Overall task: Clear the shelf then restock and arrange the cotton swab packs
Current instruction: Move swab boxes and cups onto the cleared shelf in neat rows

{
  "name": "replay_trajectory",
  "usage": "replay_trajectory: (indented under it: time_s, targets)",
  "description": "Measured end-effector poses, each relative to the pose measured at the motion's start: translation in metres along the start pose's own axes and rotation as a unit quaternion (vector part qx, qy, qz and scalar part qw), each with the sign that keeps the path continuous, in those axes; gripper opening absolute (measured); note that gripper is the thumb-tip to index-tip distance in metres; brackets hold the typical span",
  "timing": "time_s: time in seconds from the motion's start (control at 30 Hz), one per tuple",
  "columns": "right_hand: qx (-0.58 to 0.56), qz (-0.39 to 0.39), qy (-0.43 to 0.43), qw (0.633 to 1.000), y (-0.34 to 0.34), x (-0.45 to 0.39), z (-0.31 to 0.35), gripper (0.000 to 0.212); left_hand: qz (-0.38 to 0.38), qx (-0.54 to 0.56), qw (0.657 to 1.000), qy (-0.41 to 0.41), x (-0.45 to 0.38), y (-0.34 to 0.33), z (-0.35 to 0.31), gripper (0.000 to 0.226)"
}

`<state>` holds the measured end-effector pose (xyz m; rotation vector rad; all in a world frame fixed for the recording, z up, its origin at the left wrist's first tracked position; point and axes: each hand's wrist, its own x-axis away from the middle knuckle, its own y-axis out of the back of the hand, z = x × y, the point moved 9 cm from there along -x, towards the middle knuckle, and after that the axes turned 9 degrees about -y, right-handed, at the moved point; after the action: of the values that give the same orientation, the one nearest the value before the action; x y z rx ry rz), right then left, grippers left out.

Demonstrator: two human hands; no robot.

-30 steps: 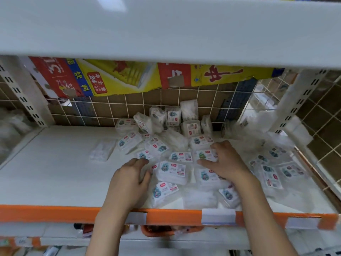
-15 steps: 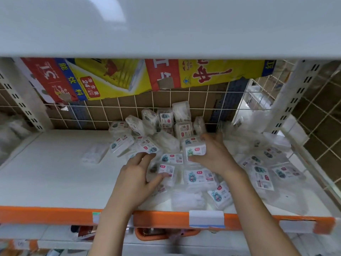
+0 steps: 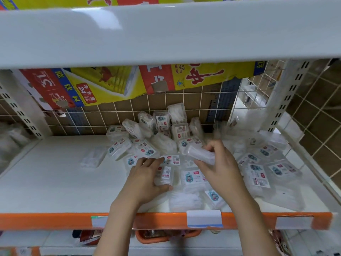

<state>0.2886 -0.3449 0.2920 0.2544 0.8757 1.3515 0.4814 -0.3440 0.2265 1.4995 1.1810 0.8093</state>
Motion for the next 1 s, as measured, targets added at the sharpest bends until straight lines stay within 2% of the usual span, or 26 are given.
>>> replay_trajectory:
  time_s: [0.13, 0.2, 0.3, 0.47, 0.6, 0.73, 0.87, 1.0]
  targets:
    - [-0.018, 0.001, -0.001, 1.0, -0.009, 0.005, 0.004, 0.038, -0.009, -0.055, 0.998, 0.016, 0.001, 0.008, 0.005, 0.087]
    - [-0.027, 0.006, 0.002, 1.0, -0.013, 0.006, 0.01, 0.037, -0.031, -0.048, 0.998, 0.022, 0.006, 0.016, 0.01, 0.09]
    - [-0.055, 0.024, 0.001, 0.998, -0.023, 0.007, 0.021, 0.033, -0.102, 0.006, 0.995, 0.011, 0.02, 0.036, 0.02, 0.096]
    - [-0.054, 0.022, 0.032, 0.998, -0.053, 0.004, 0.056, 0.03, -0.214, 0.083, 0.973, 0.005, 0.058, 0.067, 0.056, 0.073]
    - [-0.077, 0.027, 0.044, 0.996, -0.086, 0.008, 0.094, 0.032, -0.243, 0.101, 0.964, 0.026, 0.091, 0.09, 0.101, 0.064]
    - [-0.071, 0.0, 0.072, 0.995, -0.119, 0.018, 0.143, 0.03, -0.248, 0.085, 0.964, 0.054, 0.122, 0.113, 0.155, 0.068]
    - [-0.065, 0.01, 0.049, 0.997, -0.158, 0.026, 0.173, 0.032, -0.278, 0.07, 0.956, 0.058, 0.144, 0.129, 0.199, 0.069]
    - [-0.067, 0.042, -0.027, 0.996, -0.195, 0.037, 0.188, 0.039, -0.3, 0.101, 0.946, 0.067, 0.162, 0.136, 0.239, 0.072]
